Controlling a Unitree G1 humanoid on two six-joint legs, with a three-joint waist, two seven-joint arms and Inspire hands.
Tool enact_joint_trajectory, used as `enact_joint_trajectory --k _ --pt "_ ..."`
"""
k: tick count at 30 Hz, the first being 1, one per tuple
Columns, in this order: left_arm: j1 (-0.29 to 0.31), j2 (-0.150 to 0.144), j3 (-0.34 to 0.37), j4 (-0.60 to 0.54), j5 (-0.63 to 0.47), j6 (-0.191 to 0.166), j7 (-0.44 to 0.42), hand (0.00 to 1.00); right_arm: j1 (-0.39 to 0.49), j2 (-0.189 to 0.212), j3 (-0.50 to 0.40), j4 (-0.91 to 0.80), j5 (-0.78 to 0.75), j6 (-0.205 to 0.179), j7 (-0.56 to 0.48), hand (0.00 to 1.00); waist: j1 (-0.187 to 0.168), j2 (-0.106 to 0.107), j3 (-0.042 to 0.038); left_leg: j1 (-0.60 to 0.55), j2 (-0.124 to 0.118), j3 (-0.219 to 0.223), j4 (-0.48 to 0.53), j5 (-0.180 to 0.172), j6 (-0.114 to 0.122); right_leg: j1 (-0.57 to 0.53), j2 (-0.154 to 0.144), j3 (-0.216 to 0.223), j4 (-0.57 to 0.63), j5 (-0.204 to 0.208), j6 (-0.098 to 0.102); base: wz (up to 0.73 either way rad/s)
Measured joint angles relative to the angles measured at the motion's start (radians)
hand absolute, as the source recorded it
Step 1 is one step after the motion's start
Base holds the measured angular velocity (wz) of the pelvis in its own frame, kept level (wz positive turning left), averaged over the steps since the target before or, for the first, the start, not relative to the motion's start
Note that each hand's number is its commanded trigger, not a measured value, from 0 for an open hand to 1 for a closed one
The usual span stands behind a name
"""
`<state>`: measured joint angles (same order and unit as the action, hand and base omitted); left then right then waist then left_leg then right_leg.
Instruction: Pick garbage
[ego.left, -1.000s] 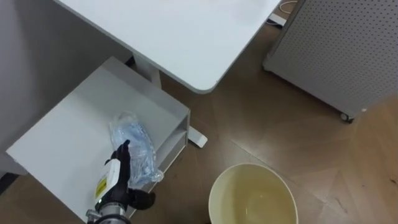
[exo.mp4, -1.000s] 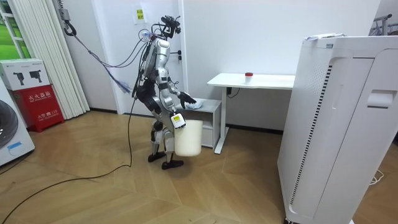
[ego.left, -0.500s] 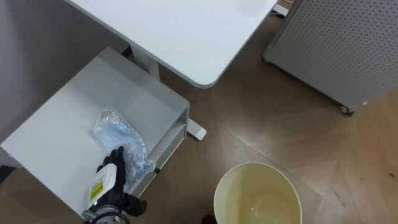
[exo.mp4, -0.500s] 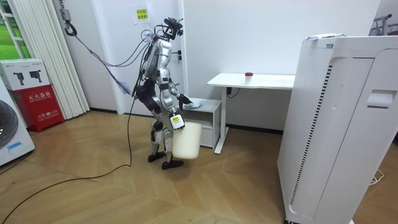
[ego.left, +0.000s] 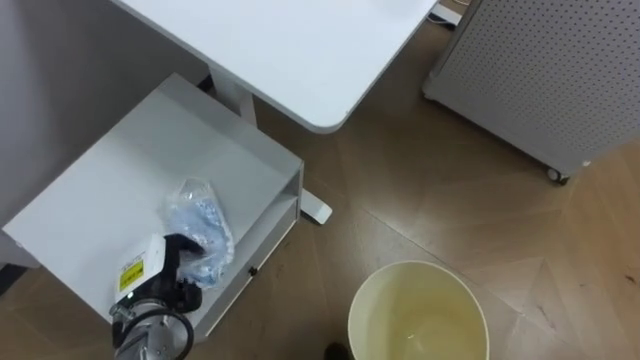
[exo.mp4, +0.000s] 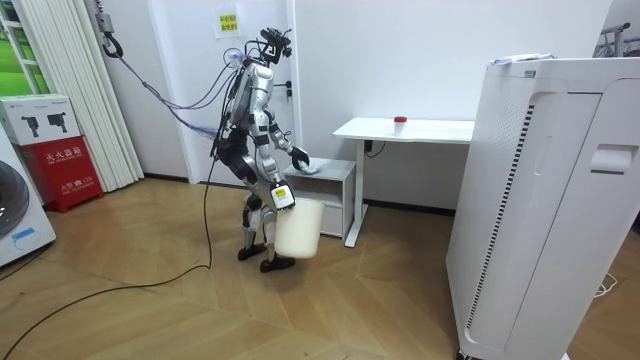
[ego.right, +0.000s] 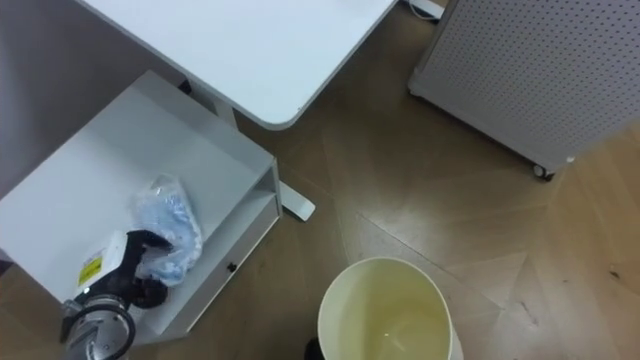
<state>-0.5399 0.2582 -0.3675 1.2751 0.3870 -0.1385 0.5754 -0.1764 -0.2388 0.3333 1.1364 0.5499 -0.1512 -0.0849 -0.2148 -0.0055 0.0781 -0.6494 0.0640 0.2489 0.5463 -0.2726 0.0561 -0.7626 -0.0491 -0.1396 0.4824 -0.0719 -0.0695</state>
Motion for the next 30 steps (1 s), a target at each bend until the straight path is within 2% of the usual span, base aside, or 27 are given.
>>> enact_joint_trajectory --k 11,14,18,20,23,25,28,30 --pt "0.016 -0.008 -0.013 0.002 -0.002 0.014 -0.038 1.00 0.003 0.000 0.019 0.000 0.000 0.000 -0.010 1.00 0.000 0.002 -0.0009 0.020 0.001 0.000 -0.013 0.001 -0.001 0.022 0.004 0.000 -0.018 0.004 0.001 0.00" --pt "0.030 -0.025 -0.021 -0.003 -0.014 0.015 -0.038 1.00 0.002 -0.002 0.039 -0.002 0.002 -0.005 -0.018 1.00 0.004 0.001 -0.0012 0.034 0.000 0.007 -0.022 0.001 -0.001 0.031 0.005 0.007 -0.019 0.005 0.002 -0.06" --pt "0.037 -0.043 -0.030 -0.019 -0.089 -0.001 -0.049 1.00 0.003 0.003 0.040 -0.008 -0.006 -0.024 -0.018 1.00 0.004 0.002 -0.0013 0.033 0.000 0.011 -0.025 0.001 0.000 0.029 0.006 0.009 -0.024 0.006 0.004 -0.02" --pt "0.040 -0.058 -0.040 -0.038 -0.128 -0.010 -0.076 1.00 0.003 0.002 0.048 -0.015 -0.005 -0.036 -0.015 1.00 0.004 0.001 -0.0016 0.033 0.000 0.011 -0.028 0.002 0.001 0.029 0.006 0.009 -0.028 0.008 0.006 0.00" --pt "0.061 -0.097 -0.080 -0.108 -0.166 -0.031 -0.127 1.00 0.000 0.006 0.070 -0.015 -0.005 -0.057 -0.010 1.00 0.004 0.001 -0.0020 0.034 -0.004 0.011 -0.026 0.005 0.003 0.031 0.003 0.009 -0.031 0.009 0.008 0.00" --pt "0.089 -0.138 -0.100 -0.159 -0.177 -0.059 -0.171 1.00 -0.002 0.018 0.081 -0.015 -0.009 -0.077 0.000 1.00 0.007 -0.001 -0.0034 0.033 -0.005 0.012 -0.027 0.005 0.003 0.032 0.003 0.009 -0.035 0.011 0.010 0.00" --pt "0.142 -0.188 -0.155 -0.227 -0.186 -0.068 -0.233 1.00 -0.002 0.039 0.095 -0.017 -0.009 -0.091 0.014 1.00 0.008 -0.005 -0.0062 0.034 -0.006 0.012 -0.028 0.005 0.004 0.032 0.002 0.009 -0.036 0.010 0.011 0.00" --pt "0.173 -0.202 -0.202 -0.262 -0.186 -0.069 -0.269 1.00 -0.001 0.052 0.107 -0.026 -0.015 -0.098 0.015 1.00 0.006 -0.008 -0.0078 0.034 -0.007 0.012 -0.029 0.006 0.005 0.031 0.001 0.009 -0.034 0.010 0.011 0.00"
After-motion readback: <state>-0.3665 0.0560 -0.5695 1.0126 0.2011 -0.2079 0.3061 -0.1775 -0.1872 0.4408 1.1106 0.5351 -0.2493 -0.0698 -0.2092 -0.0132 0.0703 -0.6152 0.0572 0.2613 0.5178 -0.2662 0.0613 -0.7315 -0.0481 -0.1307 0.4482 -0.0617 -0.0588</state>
